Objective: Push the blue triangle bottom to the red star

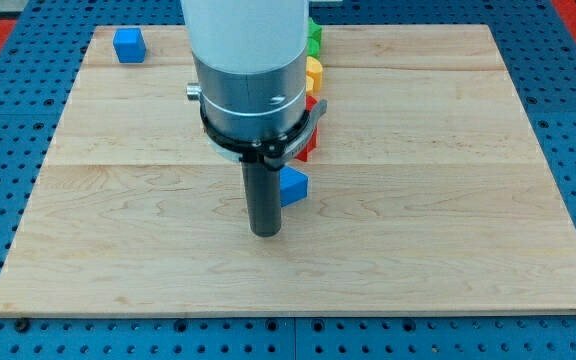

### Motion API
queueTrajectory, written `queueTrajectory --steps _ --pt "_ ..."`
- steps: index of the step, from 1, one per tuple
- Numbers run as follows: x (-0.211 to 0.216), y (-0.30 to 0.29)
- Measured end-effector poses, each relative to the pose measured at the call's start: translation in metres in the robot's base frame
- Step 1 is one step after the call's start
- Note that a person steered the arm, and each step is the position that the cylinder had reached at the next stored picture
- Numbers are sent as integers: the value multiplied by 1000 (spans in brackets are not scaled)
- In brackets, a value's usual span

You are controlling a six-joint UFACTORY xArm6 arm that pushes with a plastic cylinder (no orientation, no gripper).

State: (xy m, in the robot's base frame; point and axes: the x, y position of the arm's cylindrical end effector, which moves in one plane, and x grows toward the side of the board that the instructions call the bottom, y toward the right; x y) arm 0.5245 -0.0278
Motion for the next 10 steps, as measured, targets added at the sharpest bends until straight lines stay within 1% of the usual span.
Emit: queueTrajectory --steps 1,3,5,10 --pt "-13 0" --pt "-17 1" --pt "-17 20" --pt "-49 20"
